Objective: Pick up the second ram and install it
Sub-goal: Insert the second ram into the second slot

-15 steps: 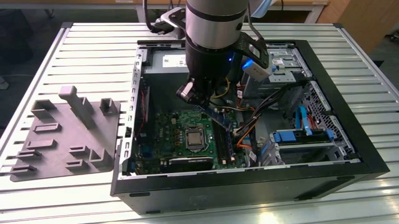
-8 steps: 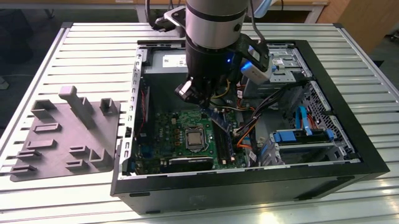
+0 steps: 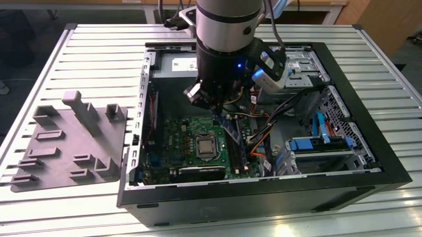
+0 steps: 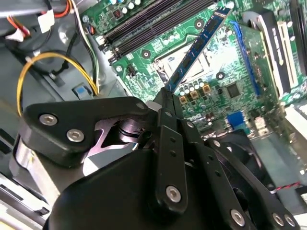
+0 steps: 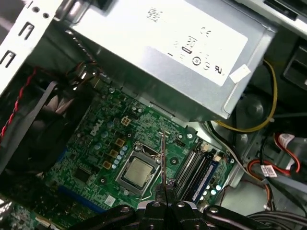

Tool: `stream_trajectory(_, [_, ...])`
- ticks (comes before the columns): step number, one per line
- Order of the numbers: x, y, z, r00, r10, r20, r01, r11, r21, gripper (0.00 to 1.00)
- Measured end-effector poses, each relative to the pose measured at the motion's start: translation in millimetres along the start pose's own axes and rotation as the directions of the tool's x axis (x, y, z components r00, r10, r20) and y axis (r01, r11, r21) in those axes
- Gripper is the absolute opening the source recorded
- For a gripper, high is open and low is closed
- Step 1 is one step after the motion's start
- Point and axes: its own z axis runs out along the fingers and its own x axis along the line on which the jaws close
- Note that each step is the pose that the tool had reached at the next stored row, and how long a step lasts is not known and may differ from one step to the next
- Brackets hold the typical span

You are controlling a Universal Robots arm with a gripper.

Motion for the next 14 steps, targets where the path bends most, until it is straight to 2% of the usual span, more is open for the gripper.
stream_trajectory(3, [0.0, 0.0, 0.1, 0.9987, 0.050, 0.0029, -0.050, 0.9987, 0.0019, 0.12])
stream_trajectory(7, [0.0, 0.0, 0.2, 0.9935, 0.114, 0.0068, -0.114, 0.9935, 0.0040, 0.12])
stream_trajectory(11, [0.0, 0.0, 0.2, 0.9843, 0.176, 0.0108, -0.176, 0.9843, 0.0060, 0.12])
stream_trajectory(14, [0.0, 0.0, 0.4, 0.9748, 0.223, 0.0138, -0.223, 0.9749, 0.0072, 0.12])
